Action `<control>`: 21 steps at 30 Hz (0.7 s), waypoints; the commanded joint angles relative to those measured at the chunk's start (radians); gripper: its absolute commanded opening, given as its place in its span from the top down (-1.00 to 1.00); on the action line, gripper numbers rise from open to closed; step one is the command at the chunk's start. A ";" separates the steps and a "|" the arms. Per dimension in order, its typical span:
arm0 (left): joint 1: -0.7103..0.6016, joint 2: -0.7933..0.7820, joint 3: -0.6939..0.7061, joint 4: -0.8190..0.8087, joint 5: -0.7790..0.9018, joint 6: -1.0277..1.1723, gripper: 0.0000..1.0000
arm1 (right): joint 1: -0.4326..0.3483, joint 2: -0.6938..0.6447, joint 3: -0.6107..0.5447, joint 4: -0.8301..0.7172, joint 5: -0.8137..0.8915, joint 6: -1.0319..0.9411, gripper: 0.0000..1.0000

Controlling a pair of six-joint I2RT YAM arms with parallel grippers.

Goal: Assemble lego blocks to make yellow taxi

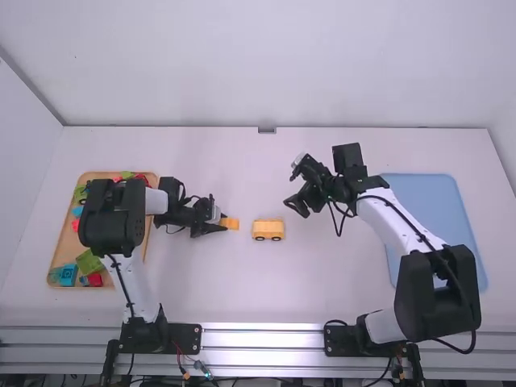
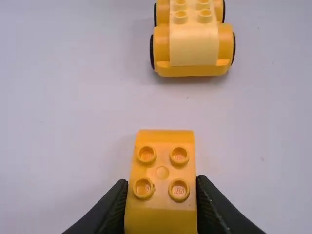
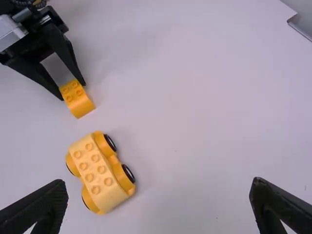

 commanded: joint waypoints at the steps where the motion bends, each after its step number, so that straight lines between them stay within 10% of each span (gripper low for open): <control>1: -0.012 0.004 -0.031 0.002 0.004 -0.021 0.33 | -0.001 -0.020 -0.011 -0.007 -0.010 0.002 -0.97; 9: -0.013 0.004 -0.026 0.002 0.003 -0.019 0.38 | -0.001 -0.020 -0.011 0.002 -0.010 0.002 -0.97; 12: -0.013 0.004 -0.028 0.002 0.003 -0.019 -0.11 | -0.001 -0.020 -0.011 0.001 -0.009 0.002 -0.97; 21: -0.013 0.004 -0.029 0.005 0.021 -0.018 0.02 | -0.001 -0.020 -0.011 -0.002 -0.009 0.002 -0.97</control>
